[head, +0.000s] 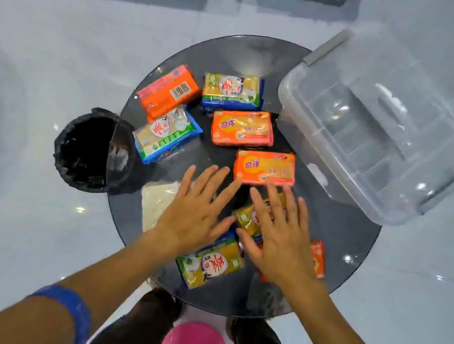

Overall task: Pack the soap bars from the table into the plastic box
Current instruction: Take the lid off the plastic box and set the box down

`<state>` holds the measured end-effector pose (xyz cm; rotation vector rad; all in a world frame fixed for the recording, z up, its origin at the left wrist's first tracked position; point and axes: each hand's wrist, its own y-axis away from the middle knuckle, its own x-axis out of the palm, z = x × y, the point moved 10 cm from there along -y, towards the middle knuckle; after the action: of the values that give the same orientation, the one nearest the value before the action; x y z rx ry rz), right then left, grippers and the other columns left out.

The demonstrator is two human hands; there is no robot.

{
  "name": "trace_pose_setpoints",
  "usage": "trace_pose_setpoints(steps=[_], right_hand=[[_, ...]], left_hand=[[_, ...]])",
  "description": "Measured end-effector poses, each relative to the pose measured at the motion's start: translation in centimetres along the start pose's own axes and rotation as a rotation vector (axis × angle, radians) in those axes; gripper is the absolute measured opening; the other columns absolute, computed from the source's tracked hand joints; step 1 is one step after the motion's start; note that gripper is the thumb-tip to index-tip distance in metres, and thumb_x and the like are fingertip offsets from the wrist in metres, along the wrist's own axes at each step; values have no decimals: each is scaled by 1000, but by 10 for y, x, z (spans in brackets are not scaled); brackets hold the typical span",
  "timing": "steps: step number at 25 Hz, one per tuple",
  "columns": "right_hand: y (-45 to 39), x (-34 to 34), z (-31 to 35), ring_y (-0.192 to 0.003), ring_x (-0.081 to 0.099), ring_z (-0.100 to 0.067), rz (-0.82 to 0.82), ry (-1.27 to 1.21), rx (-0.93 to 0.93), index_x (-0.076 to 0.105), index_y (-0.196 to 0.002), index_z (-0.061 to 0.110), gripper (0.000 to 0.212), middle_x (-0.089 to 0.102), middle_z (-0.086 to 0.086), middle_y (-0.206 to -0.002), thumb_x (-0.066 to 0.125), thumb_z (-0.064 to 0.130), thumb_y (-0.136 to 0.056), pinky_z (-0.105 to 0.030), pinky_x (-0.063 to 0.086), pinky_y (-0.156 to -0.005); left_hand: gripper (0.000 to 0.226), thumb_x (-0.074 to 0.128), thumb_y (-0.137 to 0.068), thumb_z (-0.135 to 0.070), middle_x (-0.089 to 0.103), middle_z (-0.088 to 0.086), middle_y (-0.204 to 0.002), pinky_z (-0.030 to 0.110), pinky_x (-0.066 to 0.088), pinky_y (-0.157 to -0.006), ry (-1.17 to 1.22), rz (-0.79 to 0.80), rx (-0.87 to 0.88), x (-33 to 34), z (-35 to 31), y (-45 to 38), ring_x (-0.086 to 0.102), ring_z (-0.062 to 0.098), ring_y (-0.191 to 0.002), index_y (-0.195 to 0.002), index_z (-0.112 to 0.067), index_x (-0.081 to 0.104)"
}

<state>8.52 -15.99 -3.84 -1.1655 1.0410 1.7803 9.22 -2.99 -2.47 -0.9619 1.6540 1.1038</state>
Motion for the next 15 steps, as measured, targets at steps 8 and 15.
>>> trace_pose_setpoints(steps=[8,15], right_hand=[[-13,31,7,-146,21,-34,-230,68,-241,54,-132,16,57,29,-11,-158,43,53,-90,-60,25,-108],[-11,27,7,-140,32,-32,-311,101,-229,59,-123,25,49,40,-5,-152,42,54,-87,-60,31,-103]], left_hand=[[42,48,-87,-49,61,7,-121,43,37,-85,-33,-151,140,20,3,-6,52,32,-111,-109,-17,65],[36,33,-86,-50,55,-6,-102,41,37,-78,-138,-177,233,23,-8,-24,46,19,-94,-97,-30,59]])
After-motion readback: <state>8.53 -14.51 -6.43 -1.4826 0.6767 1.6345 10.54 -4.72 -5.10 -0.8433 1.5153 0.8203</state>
